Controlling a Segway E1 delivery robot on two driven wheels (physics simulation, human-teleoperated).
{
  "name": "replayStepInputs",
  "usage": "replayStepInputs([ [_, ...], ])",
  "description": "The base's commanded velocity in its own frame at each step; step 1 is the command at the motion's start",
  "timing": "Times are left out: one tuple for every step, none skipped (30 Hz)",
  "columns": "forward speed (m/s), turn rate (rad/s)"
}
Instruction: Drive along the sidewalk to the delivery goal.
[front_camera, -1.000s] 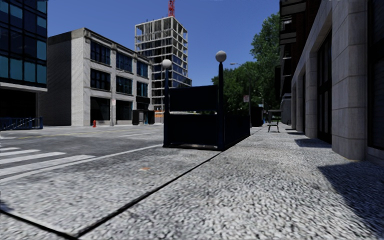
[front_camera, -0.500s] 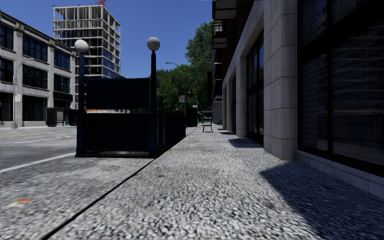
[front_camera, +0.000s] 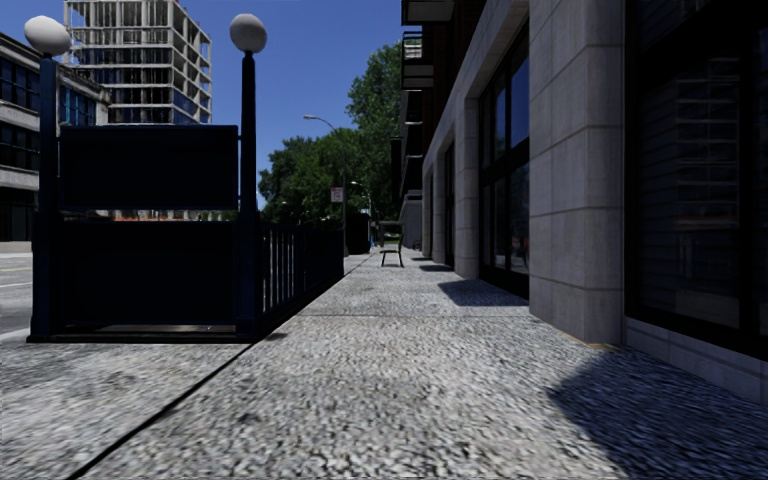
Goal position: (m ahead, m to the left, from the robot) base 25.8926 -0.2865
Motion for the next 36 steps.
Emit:
replayStepInputs([
  [2.0, 0.0],
  [2.0, 0.0],
  [2.0, 0.0],
  [2.0, 0.0],
  [2.0, 0.0],
  [2.0, 0.0],
  [2.0, 0.0],
  [2.0, 0.0],
  [2.0, 0.0],
  [2.0, 0.0],
  [2.0, 0.0],
  [2.0, 0.0],
  [2.0, 0.0],
  [2.0, 0.0],
  [2.0, 0.0],
  [2.0, 0.0],
  [2.0, 0.0],
  [2.0, 0.0],
  [2.0, 0.0],
  [2.0, 0.0],
  [2.0, 0.0],
  [2.0, 0.0],
  [2.0, 0.0],
  [2.0, 0.0],
  [2.0, 0.0],
  [2.0, 0.0],
  [2.0, 0.0],
  [2.0, -0.09],
  [2.0, -0.17],
  [2.0, -0.17],
  [2.0, -0.22],
  [2.0, -0.26],
  [2.0, -0.3],
  [2.0, -0.3],
  [2.0, -0.35],
  [2.0, -0.37],
])
